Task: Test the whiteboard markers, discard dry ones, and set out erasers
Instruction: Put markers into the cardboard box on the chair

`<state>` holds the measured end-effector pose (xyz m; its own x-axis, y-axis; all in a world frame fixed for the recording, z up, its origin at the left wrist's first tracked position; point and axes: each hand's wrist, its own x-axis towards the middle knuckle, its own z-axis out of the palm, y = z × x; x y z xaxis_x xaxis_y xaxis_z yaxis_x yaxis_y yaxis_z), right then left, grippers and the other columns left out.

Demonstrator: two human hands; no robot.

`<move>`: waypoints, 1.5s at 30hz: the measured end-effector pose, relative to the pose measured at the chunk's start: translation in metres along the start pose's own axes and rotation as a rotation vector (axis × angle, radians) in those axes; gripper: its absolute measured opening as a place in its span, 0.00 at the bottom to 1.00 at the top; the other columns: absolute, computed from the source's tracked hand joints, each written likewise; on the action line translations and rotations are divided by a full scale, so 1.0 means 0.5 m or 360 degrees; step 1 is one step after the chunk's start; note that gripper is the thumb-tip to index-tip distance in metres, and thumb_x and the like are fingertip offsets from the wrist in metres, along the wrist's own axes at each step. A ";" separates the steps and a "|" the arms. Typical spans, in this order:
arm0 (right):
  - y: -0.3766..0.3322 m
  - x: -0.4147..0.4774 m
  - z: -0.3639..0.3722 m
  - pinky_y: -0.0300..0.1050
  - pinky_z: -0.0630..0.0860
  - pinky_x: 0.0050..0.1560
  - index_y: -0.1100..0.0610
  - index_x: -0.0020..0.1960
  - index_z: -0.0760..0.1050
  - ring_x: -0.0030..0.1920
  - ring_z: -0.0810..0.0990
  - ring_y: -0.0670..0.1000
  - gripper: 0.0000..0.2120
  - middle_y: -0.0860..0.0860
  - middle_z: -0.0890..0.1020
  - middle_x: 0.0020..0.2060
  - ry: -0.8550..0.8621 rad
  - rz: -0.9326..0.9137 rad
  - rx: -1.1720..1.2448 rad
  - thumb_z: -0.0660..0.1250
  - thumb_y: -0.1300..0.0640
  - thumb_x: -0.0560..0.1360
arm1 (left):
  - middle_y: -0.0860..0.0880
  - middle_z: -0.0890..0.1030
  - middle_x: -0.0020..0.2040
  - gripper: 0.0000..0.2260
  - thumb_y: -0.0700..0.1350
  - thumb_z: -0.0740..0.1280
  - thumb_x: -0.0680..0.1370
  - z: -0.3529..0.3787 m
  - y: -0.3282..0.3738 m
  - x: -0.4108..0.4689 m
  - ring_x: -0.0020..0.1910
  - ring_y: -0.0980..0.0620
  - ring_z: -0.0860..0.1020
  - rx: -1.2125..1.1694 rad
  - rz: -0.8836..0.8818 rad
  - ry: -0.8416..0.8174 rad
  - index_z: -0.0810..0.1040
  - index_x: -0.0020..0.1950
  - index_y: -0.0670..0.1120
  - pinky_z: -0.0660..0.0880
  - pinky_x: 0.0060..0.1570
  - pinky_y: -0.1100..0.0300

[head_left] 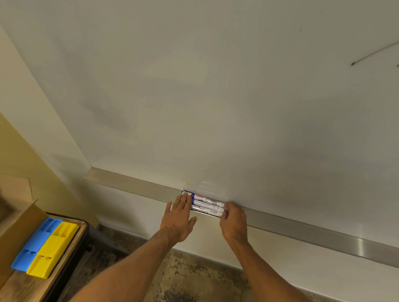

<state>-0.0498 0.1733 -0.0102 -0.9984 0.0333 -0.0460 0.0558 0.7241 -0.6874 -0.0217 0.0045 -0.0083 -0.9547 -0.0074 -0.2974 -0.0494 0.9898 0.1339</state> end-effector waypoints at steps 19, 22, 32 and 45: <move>-0.030 -0.181 -0.120 0.55 0.53 0.73 0.57 0.75 0.56 0.73 0.59 0.57 0.32 0.56 0.62 0.73 0.0054 -0.0252 -0.1005 0.50 0.38 0.79 | 0.47 0.42 0.80 0.32 0.63 0.43 0.82 -0.065 0.044 -0.152 0.79 0.46 0.41 0.0136 0.0163 0.0114 0.42 0.80 0.46 0.39 0.75 0.42; -0.025 -0.230 -0.141 0.56 0.52 0.73 0.57 0.75 0.55 0.73 0.58 0.57 0.33 0.56 0.61 0.73 0.0101 -0.0181 -0.0975 0.49 0.37 0.78 | 0.47 0.42 0.80 0.32 0.63 0.43 0.82 -0.069 0.068 -0.175 0.79 0.46 0.41 0.0177 0.0268 0.0158 0.43 0.80 0.46 0.39 0.75 0.42; 0.071 -0.354 -0.258 0.57 0.48 0.74 0.55 0.76 0.51 0.75 0.54 0.56 0.34 0.55 0.57 0.75 0.0229 0.0085 -0.0928 0.46 0.35 0.78 | 0.47 0.43 0.80 0.33 0.65 0.43 0.81 -0.052 0.222 -0.237 0.79 0.46 0.41 0.0248 0.0581 0.0203 0.44 0.80 0.47 0.39 0.75 0.41; 0.335 -0.450 -0.537 0.57 0.46 0.74 0.56 0.76 0.52 0.75 0.54 0.56 0.34 0.56 0.58 0.75 0.0432 0.0315 -0.0956 0.47 0.36 0.78 | 0.48 0.43 0.80 0.32 0.65 0.42 0.81 -0.006 0.624 -0.288 0.79 0.46 0.42 0.0227 0.0903 0.0207 0.44 0.80 0.49 0.39 0.75 0.41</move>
<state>0.1813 0.4721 0.0798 -0.9416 0.3190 0.1075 0.3003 0.9403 -0.1599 0.0997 0.3138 0.0790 -0.8490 0.5192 -0.0976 0.5098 0.8536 0.1069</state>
